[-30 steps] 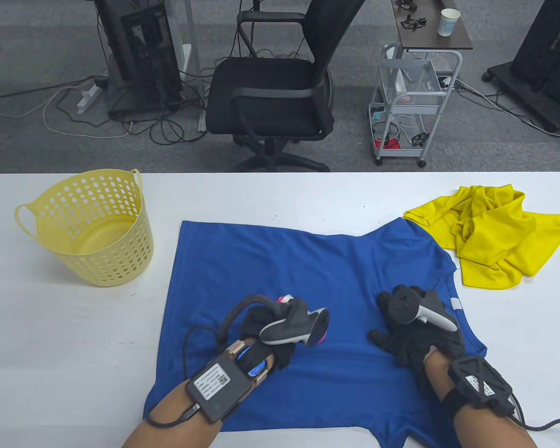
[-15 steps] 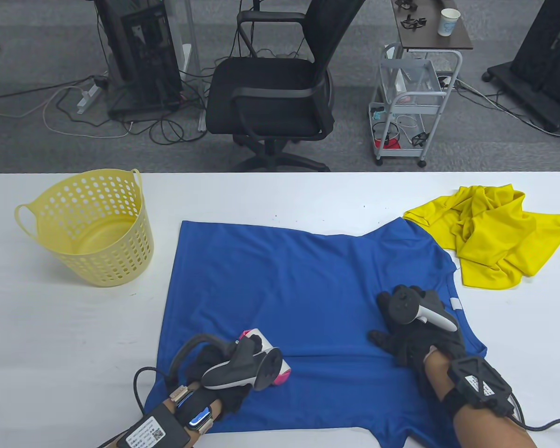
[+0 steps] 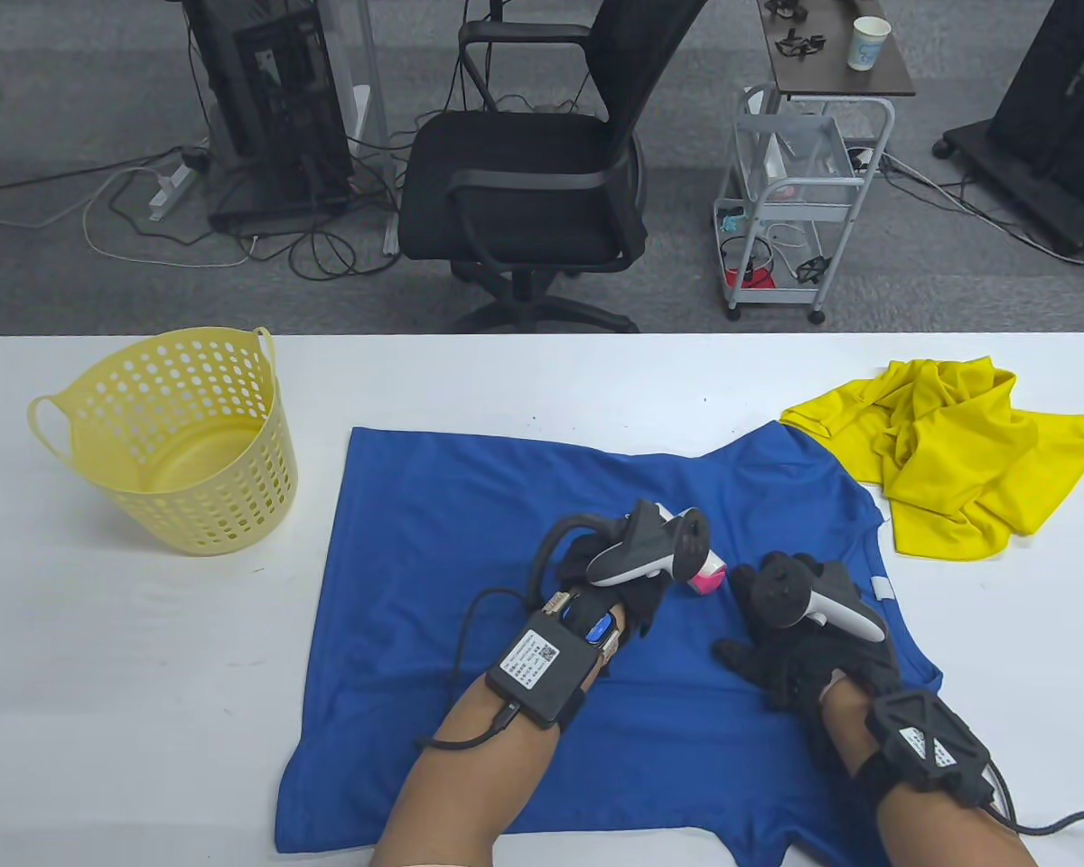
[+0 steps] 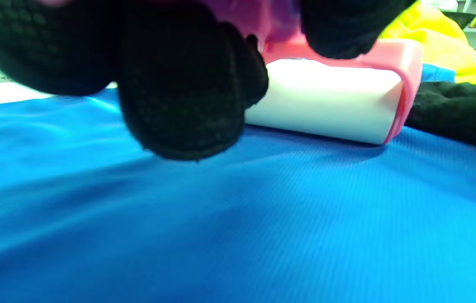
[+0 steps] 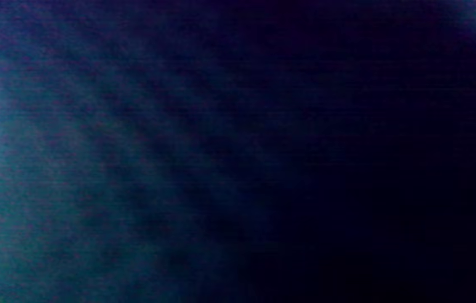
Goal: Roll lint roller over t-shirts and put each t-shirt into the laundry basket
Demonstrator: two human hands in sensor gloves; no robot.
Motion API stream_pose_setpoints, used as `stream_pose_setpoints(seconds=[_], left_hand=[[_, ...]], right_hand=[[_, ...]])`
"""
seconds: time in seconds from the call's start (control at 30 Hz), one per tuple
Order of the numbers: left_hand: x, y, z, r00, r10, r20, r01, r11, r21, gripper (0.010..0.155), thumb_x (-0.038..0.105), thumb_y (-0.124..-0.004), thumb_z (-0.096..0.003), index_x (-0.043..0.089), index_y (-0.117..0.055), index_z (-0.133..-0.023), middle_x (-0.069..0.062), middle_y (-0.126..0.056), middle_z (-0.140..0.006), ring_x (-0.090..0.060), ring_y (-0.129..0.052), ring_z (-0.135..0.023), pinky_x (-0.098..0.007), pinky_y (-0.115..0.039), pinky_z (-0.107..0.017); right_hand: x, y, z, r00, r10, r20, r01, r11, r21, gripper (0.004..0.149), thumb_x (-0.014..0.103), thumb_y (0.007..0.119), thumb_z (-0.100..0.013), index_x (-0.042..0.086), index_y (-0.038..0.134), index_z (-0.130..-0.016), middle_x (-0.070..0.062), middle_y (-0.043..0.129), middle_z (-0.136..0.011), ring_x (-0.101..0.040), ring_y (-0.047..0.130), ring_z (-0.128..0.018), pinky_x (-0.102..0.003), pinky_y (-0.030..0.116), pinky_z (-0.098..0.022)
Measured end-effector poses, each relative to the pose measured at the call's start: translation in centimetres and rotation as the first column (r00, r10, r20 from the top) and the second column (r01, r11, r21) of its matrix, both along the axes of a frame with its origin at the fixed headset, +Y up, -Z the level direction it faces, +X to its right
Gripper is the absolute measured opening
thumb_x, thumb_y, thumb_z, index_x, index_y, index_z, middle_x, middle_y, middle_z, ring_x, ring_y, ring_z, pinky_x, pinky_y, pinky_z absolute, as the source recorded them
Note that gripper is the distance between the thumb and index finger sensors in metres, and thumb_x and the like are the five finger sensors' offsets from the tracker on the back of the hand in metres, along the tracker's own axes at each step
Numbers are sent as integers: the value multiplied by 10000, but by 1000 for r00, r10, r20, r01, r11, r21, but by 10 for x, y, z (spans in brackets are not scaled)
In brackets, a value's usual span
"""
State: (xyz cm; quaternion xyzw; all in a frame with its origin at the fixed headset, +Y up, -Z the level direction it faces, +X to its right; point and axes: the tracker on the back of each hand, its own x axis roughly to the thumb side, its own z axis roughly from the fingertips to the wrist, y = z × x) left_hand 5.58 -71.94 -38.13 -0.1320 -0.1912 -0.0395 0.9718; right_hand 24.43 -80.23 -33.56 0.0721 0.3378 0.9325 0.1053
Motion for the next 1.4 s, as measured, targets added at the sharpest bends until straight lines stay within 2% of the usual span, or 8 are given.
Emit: stream_pose_setpoints(seconds=[0.2, 0.53, 0.83, 0.93, 1.07, 1.13, 1.23, 1.4], left_hand=[[-20, 3, 21, 995, -76, 59, 76, 997, 13, 616, 430, -716, -473, 171, -537, -1002, -84, -955, -658, -154, -1096, -305, -452, -921, -194], [-135, 12, 106, 998, -28, 59, 34, 994, -106, 618, 432, -723, -484, 171, -545, -1015, -91, -962, -656, -150, -1099, -296, -444, -921, -186], [-156, 11, 112, 997, 68, 21, -66, 992, -103, 636, 466, -709, -484, 196, -519, -1027, -57, -945, -670, -114, -1078, -320, -418, -919, -209], [-157, 11, 104, 987, 158, -2, -158, 985, -66, 653, 466, -683, -485, 158, -494, -1029, -47, -921, -696, -109, -1059, -346, -427, -910, -244], [-162, 15, 90, 906, 408, -110, -414, 910, -34, 699, 446, -645, -496, 109, -357, -1037, -62, -836, -748, -113, -1012, -415, -440, -878, -310], [-158, 16, 91, 814, 569, -114, -578, 813, -72, 733, 412, -632, -504, 92, -241, -1035, -92, -754, -813, -139, -972, -506, -460, -848, -374], [-139, 17, 101, 702, 710, -55, -706, 685, -180, 779, 340, -628, -518, 82, -87, -1015, -160, -591, -918, -208, -874, -696, -510, -771, -507], [-104, 19, 129, 683, 726, 74, -682, 671, -289, 817, 297, -634, -506, 63, -25, -998, -324, -375, -1004, -394, -708, -904, -599, -659, -623]], right_hand=[[0, 0, 0, 1000, -1, 0, 1, 1000, 0, 902, 730, 399, -395, 311, -221, -897, -87, -379, -868, -400, -367, -816, -770, -103, -507], [-1, 0, 0, 1000, 5, 0, -5, 1000, 6, 900, 725, 400, -396, 305, -214, -901, -95, -369, -873, -409, -354, -822, -774, -91, -513], [-13, 35, 5, 999, 43, 20, -45, 990, 133, 891, 658, 514, -449, 235, -52, -992, -168, -200, -973, -476, -167, -917, -770, 2, -572], [-28, 75, 17, 996, -87, -32, 93, 926, 365, 796, 590, 585, -469, 139, 311, -1066, -215, 194, -1085, -512, 219, -1010, -768, 201, -639], [-58, 142, 58, 937, -297, -185, 340, 647, 683, 591, 551, 652, -458, 128, 784, -849, -129, 870, -766, -366, 902, -657, -576, 699, -584], [-75, 153, 74, 879, -399, -260, 469, 632, 617, 578, 573, 649, -454, 145, 836, -796, -76, 940, -657, -297, 973, -537, -522, 786, -515], [-96, 132, 79, 774, -596, -213, 629, 685, 368, 735, 598, 612, -466, 67, 615, -974, -154, 800, -851, -393, 865, -726, -593, 689, -594], [-116, 96, 79, 671, -740, -53, 741, 665, 95, 931, 589, 621, -482, -72, 183, -969, -308, 381, -998, -524, 575, -917, -651, 595, -635]])
